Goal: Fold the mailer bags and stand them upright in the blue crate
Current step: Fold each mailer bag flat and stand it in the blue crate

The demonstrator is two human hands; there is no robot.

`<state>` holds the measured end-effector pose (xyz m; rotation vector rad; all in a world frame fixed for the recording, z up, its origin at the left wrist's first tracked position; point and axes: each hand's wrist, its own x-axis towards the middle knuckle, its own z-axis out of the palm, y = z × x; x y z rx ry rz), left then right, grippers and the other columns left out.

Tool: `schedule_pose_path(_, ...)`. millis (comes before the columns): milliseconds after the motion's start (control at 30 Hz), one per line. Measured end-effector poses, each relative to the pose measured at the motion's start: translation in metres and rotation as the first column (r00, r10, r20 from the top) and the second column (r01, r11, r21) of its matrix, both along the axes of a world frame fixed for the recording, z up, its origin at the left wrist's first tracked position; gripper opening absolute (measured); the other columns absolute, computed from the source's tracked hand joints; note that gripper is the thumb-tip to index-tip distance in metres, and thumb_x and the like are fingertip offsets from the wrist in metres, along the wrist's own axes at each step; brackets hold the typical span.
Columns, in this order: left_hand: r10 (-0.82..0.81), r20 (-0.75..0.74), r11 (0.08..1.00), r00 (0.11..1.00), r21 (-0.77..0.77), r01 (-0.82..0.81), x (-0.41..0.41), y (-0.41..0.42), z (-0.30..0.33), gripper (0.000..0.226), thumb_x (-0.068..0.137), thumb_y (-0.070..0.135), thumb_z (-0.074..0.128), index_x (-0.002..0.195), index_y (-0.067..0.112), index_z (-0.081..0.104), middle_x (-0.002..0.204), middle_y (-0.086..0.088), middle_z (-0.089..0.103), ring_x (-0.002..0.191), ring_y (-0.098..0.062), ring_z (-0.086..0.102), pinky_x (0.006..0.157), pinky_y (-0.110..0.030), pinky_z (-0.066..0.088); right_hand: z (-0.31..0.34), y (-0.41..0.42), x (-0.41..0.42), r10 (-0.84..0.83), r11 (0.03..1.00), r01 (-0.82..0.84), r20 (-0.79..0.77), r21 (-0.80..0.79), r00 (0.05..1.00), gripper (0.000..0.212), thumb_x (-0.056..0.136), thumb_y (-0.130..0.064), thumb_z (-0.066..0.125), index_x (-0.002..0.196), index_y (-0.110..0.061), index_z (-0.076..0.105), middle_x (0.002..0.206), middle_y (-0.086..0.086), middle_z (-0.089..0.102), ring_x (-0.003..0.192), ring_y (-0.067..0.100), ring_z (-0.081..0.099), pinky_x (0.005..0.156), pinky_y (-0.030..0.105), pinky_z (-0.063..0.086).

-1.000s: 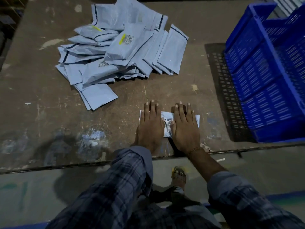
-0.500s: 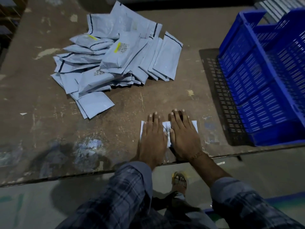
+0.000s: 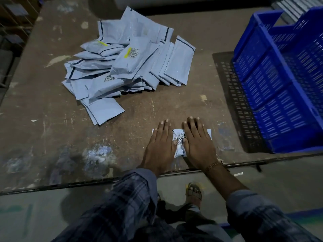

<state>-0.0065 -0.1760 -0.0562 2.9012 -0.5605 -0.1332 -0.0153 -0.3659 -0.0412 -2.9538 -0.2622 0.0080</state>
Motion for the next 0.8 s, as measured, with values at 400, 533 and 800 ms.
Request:
schedule_pose_path(400, -0.036, -0.013, 0.999, 0.999, 0.039, 0.036, 0.002, 0.001, 0.003, 0.066, 0.112, 0.043, 0.017, 0.168, 0.011, 0.008, 0.177, -0.008, 0.005, 0.163, -0.026, 0.002, 0.130, -0.050, 0.017, -0.002, -0.006, -0.010, 0.078, 0.997, -0.078, 0.007, -0.022, 0.997, 0.057, 0.107, -0.038, 0.031, 0.163, -0.027, 0.027, 0.172, 0.018, 0.010, 0.159, 0.038, 0.004, 0.126, 0.055, 0.017)
schedule_pose_path(533, 0.089, -0.041, 0.996, 0.995, 0.013, -0.088, 0.007, 0.014, 0.007, 0.071, 0.110, 0.049, 0.007, 0.168, 0.008, 0.003, 0.177, -0.011, -0.002, 0.163, -0.028, -0.003, 0.132, -0.046, 0.010, -0.001, -0.004, -0.014, 0.023, 1.000, -0.024, -0.013, -0.018, 1.000, 0.058, 0.106, -0.037, 0.034, 0.163, -0.027, 0.028, 0.171, 0.020, 0.012, 0.158, 0.041, 0.007, 0.126, 0.055, 0.018)
schedule_pose_path(800, 0.103, -0.069, 0.962, 0.992, -0.246, -0.117, -0.004, 0.039, 0.019, 0.061, 0.104, 0.061, 0.048, 0.151, 0.022, 0.043, 0.165, 0.000, 0.036, 0.155, -0.023, 0.028, 0.125, -0.048, 0.027, 0.036, -0.032, -0.013, 0.057, 0.998, -0.057, -0.076, 0.003, 0.995, 0.089, 0.085, -0.068, 0.065, 0.158, -0.028, 0.035, 0.146, 0.007, 0.048, 0.126, 0.031, 0.048, 0.103, 0.045, 0.042)
